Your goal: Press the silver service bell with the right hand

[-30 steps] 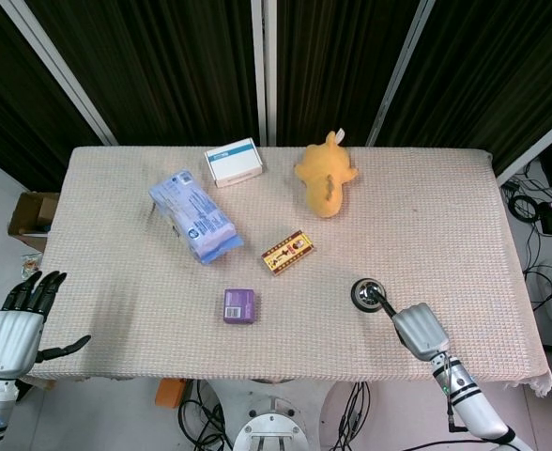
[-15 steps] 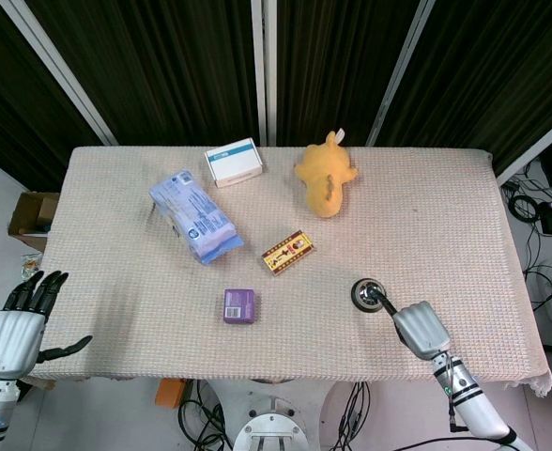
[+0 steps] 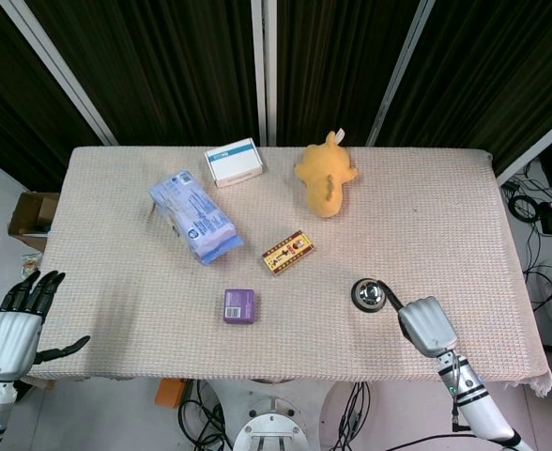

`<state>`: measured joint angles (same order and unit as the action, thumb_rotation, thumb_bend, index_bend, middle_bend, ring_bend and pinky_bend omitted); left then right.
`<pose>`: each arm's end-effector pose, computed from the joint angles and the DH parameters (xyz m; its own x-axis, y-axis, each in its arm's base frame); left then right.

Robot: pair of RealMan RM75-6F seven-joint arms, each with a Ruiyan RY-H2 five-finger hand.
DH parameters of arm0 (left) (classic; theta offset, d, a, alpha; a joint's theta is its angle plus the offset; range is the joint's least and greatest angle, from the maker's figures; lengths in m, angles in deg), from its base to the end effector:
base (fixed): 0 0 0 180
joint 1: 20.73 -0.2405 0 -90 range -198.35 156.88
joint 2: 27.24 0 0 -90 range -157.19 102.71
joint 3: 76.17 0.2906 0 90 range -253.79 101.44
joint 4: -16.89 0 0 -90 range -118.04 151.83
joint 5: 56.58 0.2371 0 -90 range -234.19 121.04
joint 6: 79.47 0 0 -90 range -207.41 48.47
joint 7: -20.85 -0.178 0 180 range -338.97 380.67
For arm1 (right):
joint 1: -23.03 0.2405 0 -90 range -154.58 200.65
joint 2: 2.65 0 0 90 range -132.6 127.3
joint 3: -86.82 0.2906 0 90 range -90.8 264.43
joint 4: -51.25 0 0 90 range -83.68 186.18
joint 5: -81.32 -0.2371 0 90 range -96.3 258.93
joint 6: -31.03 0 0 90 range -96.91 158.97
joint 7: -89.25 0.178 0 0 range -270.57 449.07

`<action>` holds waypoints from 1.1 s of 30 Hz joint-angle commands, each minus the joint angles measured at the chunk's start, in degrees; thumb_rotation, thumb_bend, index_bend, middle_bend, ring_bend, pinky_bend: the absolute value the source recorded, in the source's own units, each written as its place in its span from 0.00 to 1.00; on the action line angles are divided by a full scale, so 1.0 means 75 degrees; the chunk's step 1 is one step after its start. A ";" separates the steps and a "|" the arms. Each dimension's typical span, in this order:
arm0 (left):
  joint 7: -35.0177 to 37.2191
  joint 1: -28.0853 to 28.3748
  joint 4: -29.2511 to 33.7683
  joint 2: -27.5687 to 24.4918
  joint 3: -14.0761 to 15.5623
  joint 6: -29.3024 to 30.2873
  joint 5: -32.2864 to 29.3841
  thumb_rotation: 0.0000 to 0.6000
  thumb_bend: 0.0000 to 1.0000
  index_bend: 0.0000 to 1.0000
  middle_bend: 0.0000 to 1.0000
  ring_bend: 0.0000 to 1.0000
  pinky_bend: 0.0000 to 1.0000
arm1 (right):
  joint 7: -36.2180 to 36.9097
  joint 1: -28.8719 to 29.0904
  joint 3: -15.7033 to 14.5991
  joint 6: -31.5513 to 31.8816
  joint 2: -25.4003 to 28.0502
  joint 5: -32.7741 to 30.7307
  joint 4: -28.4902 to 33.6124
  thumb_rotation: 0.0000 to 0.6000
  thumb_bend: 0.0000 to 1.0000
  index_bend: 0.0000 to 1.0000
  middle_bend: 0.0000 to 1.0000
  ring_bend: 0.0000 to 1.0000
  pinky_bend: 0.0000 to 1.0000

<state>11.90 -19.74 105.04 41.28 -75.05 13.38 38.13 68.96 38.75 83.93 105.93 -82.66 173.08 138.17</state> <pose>-0.3456 0.1787 0.1284 0.5289 -0.0517 0.8471 0.8421 -0.0916 -0.5314 -0.2910 -0.2453 0.0054 0.6023 -0.1192 0.7893 -0.7672 -0.3596 0.5311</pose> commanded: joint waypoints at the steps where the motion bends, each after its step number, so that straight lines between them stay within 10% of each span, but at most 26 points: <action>1: -0.0020 -0.0013 0.0035 -0.0026 -0.0008 0.0035 0.0016 0.50 0.08 0.08 0.10 0.07 0.18 | 0.0674 -0.0532 0.0184 0.1456 0.0249 0.0538 -0.0374 1.00 0.59 0.00 0.59 0.55 0.69; 5: -0.0052 -0.0039 0.0123 -0.0061 -0.0007 0.0105 0.0068 0.51 0.08 0.08 0.10 0.07 0.18 | 0.0723 -0.1108 0.0233 0.1975 0.0856 0.0022 -0.0134 1.00 0.14 0.00 0.04 0.02 0.23; 8: -0.0090 -0.0072 0.0196 -0.0082 0.0014 0.0143 0.0101 0.50 0.07 0.08 0.10 0.07 0.18 | 0.1390 -0.1514 0.0318 0.2495 0.1140 -0.0227 -0.0162 1.00 0.03 0.00 0.00 0.00 0.00; 33: -0.0134 -0.0201 0.0312 -0.0126 0.0015 0.0254 0.0169 0.50 0.08 0.08 0.10 0.07 0.18 | 0.2527 -0.2175 0.0456 0.2448 0.1346 -0.0614 -0.0691 1.00 0.00 0.00 0.00 0.00 0.00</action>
<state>10.98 -21.27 107.33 40.32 -74.96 15.36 39.43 87.75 22.51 87.31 124.22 -72.60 168.36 133.01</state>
